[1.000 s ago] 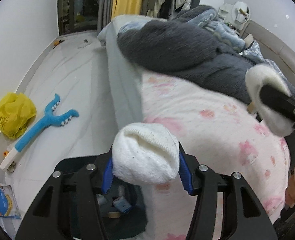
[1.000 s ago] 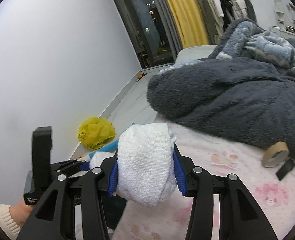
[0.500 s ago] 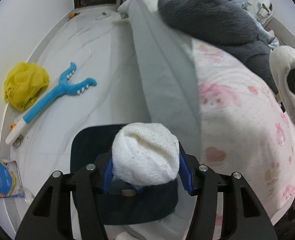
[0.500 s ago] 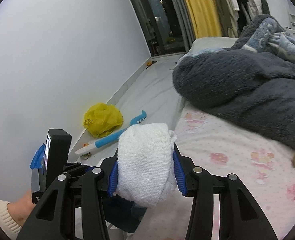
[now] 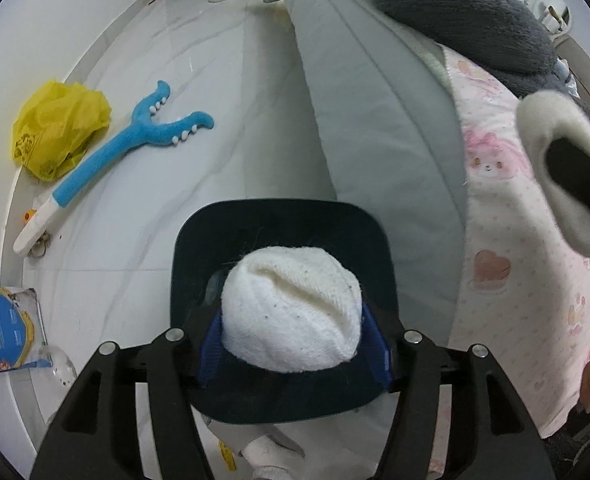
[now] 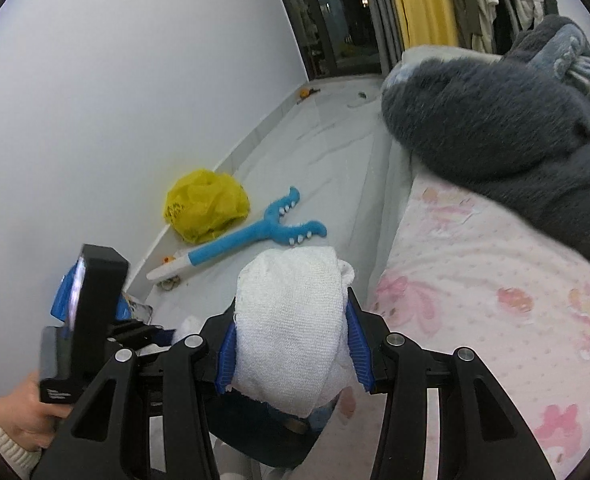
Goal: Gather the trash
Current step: 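Open the left gripper over the bin while the right gripper drops its sock in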
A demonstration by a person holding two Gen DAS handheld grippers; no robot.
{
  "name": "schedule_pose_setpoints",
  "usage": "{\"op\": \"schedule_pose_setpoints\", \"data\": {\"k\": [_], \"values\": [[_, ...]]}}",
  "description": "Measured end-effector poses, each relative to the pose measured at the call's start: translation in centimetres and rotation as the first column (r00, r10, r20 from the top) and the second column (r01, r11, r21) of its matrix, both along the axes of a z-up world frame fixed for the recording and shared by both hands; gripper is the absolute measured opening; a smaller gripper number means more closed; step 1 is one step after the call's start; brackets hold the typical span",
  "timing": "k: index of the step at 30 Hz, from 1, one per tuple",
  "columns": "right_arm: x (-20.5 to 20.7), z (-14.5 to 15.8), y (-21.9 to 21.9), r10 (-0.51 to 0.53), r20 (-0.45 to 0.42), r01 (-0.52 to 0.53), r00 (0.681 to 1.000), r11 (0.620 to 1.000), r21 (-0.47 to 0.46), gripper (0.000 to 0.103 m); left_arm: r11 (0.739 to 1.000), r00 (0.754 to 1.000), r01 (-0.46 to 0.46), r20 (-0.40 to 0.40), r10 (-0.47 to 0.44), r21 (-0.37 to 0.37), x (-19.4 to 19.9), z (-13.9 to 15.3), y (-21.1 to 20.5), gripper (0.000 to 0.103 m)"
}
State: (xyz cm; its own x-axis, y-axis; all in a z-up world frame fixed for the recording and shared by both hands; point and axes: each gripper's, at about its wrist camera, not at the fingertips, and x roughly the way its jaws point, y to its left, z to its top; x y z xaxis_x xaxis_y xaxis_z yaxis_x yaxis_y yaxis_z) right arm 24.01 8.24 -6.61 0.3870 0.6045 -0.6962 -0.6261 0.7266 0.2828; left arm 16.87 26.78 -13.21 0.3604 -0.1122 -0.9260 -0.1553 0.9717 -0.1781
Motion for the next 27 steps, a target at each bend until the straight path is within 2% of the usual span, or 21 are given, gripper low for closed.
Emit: {"op": "schedule_pose_setpoints", "data": {"k": [3,9,18,27], "values": [[0.0,-1.0,1.1,0.010,-0.024,-0.011,1.000,0.999,-0.030,0.048,1.000,1.000,-0.001,-0.002,0.001,-0.015,-0.4,0.1,0.7,0.066],[-0.3,-3.5,3.1,0.020,-0.063,-0.026,0.998,0.995,-0.096,0.048,1.000,1.000,0.002,0.020,-0.001,-0.031,-1.1,0.9,1.9,0.084],[-0.6,-6.5,6.0,0.037,-0.102,-0.054,0.994,0.984,-0.170,0.048,1.000,0.992,0.006,0.123,-0.008,0.015,-2.3,3.4,3.3,0.085],[-1.2,-8.7,8.5,0.057,-0.140,-0.086,0.989,0.973,-0.212,0.049,0.999,0.966,-0.031,0.256,0.027,0.010,-3.1,6.6,4.4,0.085]]}}
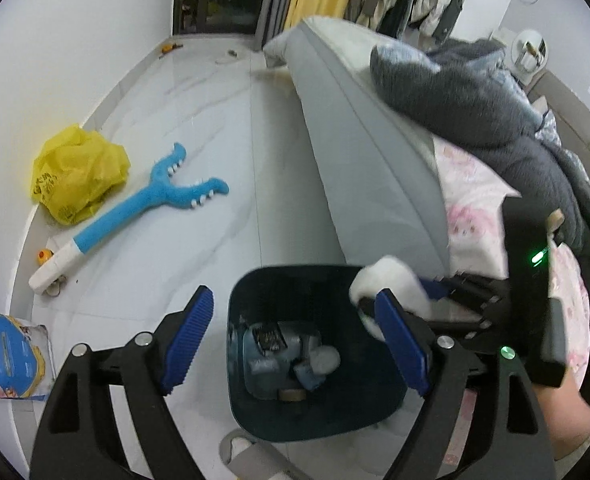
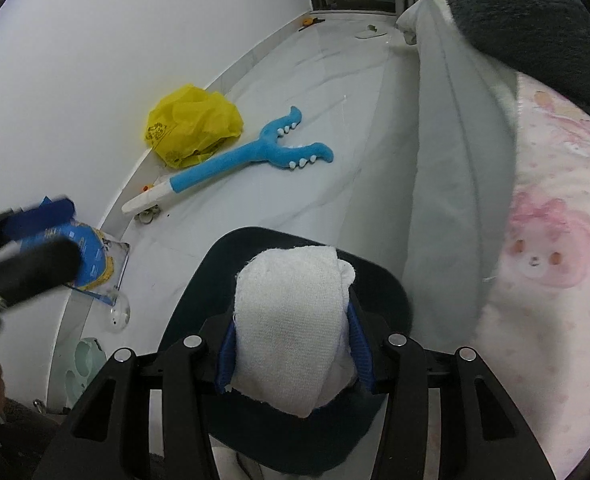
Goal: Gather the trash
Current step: 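Open the left gripper over the bin while the right gripper drops its sock in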
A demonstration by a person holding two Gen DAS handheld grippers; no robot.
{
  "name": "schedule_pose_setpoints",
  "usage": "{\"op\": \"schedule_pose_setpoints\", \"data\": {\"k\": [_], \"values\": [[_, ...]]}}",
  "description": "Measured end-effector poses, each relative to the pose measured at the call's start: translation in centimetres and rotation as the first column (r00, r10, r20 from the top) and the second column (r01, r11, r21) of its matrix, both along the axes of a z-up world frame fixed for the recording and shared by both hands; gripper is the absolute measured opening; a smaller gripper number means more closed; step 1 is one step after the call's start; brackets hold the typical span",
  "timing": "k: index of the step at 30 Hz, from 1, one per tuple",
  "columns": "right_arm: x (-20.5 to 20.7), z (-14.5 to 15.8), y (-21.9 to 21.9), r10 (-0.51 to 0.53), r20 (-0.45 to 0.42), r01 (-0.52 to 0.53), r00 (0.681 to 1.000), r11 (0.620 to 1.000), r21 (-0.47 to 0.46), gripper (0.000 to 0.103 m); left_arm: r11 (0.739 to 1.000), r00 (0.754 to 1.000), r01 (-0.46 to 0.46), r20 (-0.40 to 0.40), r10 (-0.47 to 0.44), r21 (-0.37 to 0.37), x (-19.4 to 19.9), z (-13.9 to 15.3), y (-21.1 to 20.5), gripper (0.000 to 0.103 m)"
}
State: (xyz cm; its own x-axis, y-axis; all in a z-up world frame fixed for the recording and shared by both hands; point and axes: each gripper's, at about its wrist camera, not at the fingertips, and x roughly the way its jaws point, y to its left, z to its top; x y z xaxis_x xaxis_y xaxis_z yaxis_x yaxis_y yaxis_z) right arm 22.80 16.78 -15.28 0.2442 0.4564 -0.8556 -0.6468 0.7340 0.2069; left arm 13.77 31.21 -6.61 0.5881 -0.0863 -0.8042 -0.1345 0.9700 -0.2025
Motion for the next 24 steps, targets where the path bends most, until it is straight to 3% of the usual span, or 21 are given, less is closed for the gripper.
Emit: {"op": "schedule_pose_setpoints", "data": {"k": [13,24], "values": [[-1.2,-2.7,2.1,0.056,-0.056,-0.061,0.997,0.994,-0.093,0.050,0.999,0.985,-0.030,0.173,0.025,0.028,-1.1,3.5,1.0,0.077],[-1.6,-2.7,1.7,0.076,-0.064,-0.083,0.995,0.990,-0.113,0.052,0.999,0.958,-0.045,0.284,0.035,0.029,-1.6,6.0,0.5,0.076]]}}
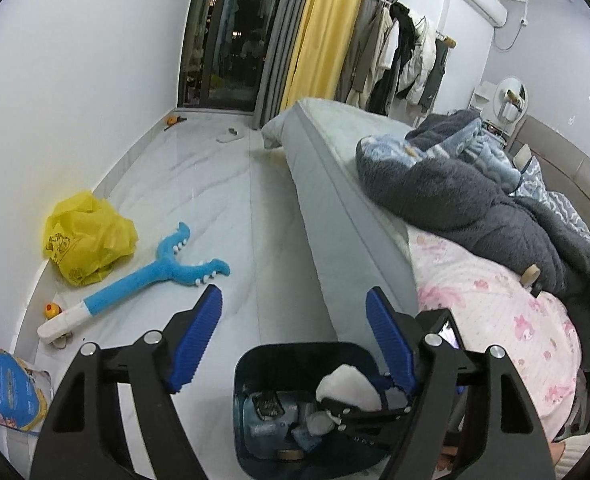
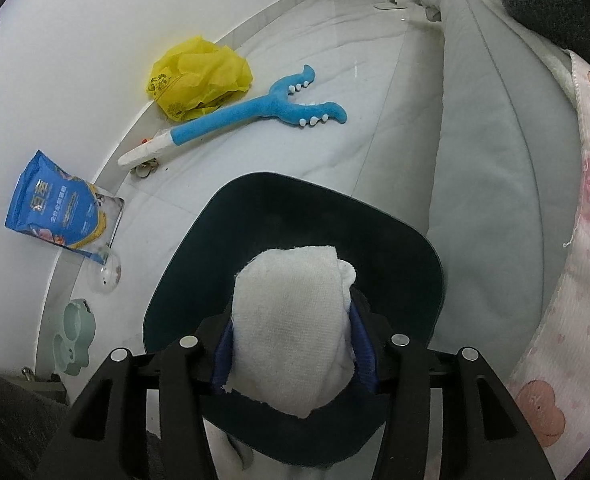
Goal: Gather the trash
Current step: 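Open the left gripper over the bin while the right gripper drops its sock in, then move both tools back toward the tape roll on the bed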
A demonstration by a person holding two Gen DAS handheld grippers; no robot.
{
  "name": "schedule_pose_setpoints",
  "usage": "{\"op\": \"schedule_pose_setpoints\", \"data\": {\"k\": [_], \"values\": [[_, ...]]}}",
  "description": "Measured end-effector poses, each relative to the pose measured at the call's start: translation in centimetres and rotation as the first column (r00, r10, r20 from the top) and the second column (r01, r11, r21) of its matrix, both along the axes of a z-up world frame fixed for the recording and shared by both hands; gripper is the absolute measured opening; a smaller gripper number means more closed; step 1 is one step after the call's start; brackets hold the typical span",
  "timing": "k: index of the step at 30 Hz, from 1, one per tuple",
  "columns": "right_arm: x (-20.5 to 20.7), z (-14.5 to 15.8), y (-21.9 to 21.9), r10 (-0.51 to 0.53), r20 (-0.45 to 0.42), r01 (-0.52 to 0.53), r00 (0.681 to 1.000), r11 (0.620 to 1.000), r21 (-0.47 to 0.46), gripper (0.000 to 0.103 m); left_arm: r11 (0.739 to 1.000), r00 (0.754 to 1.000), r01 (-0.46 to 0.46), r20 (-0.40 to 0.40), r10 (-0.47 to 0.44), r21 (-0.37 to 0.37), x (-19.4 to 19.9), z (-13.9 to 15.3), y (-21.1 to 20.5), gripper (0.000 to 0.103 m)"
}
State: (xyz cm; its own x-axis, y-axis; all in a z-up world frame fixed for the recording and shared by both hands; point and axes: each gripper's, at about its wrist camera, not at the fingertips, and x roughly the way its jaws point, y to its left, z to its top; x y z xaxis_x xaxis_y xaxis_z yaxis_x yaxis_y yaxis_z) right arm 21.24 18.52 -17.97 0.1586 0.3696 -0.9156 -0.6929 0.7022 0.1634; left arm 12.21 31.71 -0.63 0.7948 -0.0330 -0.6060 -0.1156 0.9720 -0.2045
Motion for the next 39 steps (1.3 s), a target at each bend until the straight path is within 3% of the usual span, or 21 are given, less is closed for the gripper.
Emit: {"op": "schedule_pose_setpoints", "data": {"k": [3,8,10,21,29,39], "values": [[-0.2,0.2,-0.1,0.013,-0.005,-0.013,1.000,1.000,-0.003,0.059,1.000,1.000,-0.002,0.023,0.002,-0.001,0.0,0.6,-0.3,0.076],[-0.6,1.3,-0.3,0.033,-0.005,-0.033,0.999,0.999,0.033,0.081,1.000,0.998,0.001,0.060,-0.001,0.008,0.1,1.5,-1.2,0.076],[-0.8,2.0,-0.4,0.038,0.007,-0.039,0.999,0.998,0.049,0.084,1.000,0.997,0.004,0.071,-0.004,0.003,0.3,1.8,-1.6,0.076],[-1.1,6.7,-3.8,0.055,0.130,-0.077,0.990,0.983,0.168,0.088,0.999,0.992,0.048,0.115,-0.047,-0.009,1.6,3.1,-5.3,0.076],[0.3,10.0,-8.1,-0.033,0.218,-0.023,0.975,0.968,0.249,0.088,0.996,0.990,0.083,0.115,-0.081,-0.013,3.0,3.2,-8.2,0.076],[2.9,12.3,-14.2,-0.139,0.290,0.054,0.947,0.958,0.281,0.089,0.990,0.985,0.140,0.105,-0.137,-0.028,5.4,3.3,-12.6,0.077]]}}
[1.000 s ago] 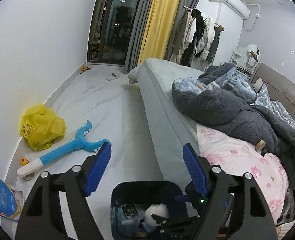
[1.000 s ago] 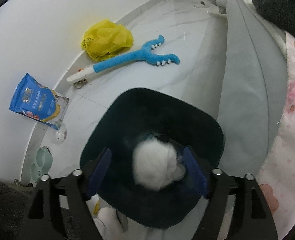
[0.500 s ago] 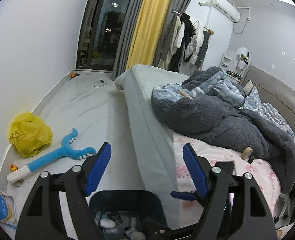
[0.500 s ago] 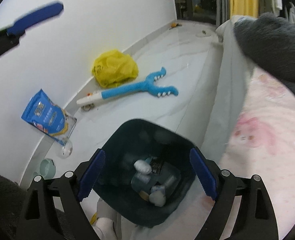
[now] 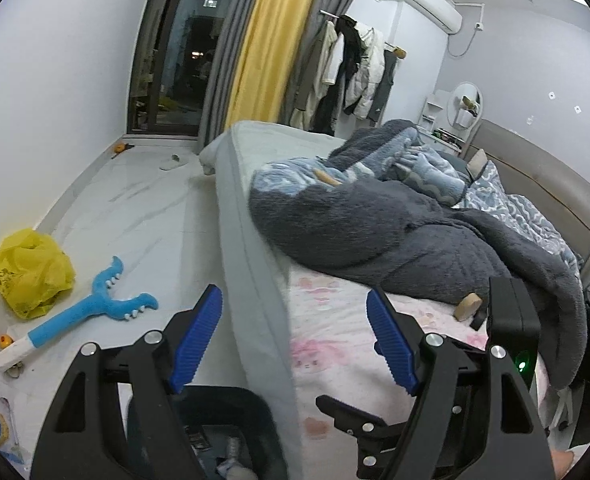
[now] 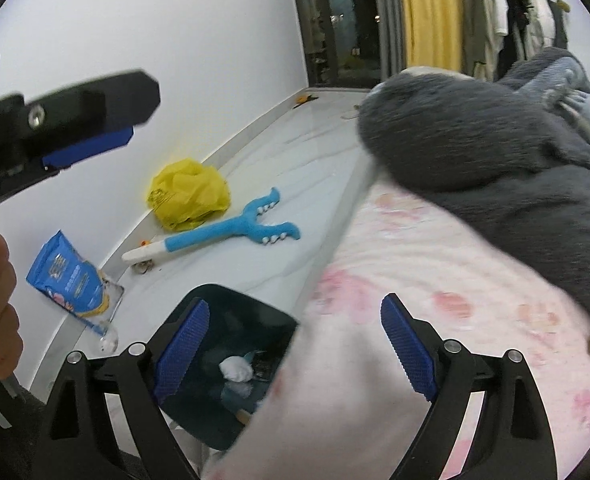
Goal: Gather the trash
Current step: 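Move both tools back toward the tape roll on the bed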
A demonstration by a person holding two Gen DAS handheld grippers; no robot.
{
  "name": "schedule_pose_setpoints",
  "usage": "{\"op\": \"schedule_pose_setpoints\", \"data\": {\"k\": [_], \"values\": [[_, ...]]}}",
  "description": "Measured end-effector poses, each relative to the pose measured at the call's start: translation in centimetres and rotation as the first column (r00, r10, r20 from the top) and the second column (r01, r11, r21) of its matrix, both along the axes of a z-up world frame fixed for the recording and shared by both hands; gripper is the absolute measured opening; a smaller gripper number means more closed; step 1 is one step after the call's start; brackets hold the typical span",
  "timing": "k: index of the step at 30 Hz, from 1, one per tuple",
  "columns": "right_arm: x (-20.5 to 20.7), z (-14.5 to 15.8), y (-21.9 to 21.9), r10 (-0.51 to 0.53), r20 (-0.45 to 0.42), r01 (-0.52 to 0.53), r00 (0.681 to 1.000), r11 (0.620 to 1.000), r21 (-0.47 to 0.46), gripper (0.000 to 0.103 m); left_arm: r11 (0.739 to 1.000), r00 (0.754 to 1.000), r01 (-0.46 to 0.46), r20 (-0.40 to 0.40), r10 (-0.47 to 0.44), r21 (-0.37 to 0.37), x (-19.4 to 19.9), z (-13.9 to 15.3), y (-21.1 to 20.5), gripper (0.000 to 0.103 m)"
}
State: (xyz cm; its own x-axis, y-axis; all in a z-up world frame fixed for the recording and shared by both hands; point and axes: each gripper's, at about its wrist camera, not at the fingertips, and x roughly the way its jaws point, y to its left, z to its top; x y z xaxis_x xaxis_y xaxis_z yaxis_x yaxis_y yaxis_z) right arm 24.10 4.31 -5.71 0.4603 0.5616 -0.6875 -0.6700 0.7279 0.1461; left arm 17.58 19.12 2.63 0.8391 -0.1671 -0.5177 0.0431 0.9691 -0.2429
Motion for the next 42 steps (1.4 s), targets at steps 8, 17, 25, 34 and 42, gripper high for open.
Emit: {"op": "schedule_pose_setpoints", "data": {"k": [8,17,25,34,42], "values": [[1.4,1.2,-4.6,-0.063,0.033,0.062,0.997,0.998,0.027,0.089,0.998,0.998,0.057,-0.013,-0.057,0.013,2.1,-0.3,-3.8,0.078],[3.4,2.0,-10.2,-0.132,0.061,0.130,0.989,0.991,0.037,0.089,0.993,0.994,0.108,-0.031,-0.106,0.057,4.0,-0.9,-7.7,0.081],[4.6,2.7,-15.1,-0.196,0.086,0.193,0.977,0.980,0.042,0.089,0.977,0.979,0.201,-0.030,-0.199,0.072,5.6,-1.1,-11.8,0.086],[5.3,2.6,-19.3,-0.221,0.096,0.219,0.970,0.975,0.036,0.089,0.963,0.970,0.241,-0.044,-0.238,0.119,6.9,-2.3,-15.3,0.094],[5.3,2.1,-22.6,-0.247,0.085,0.244,0.965,0.969,0.042,0.089,0.958,0.964,0.265,-0.054,-0.260,0.107,7.8,-2.9,-16.9,0.094]]}}
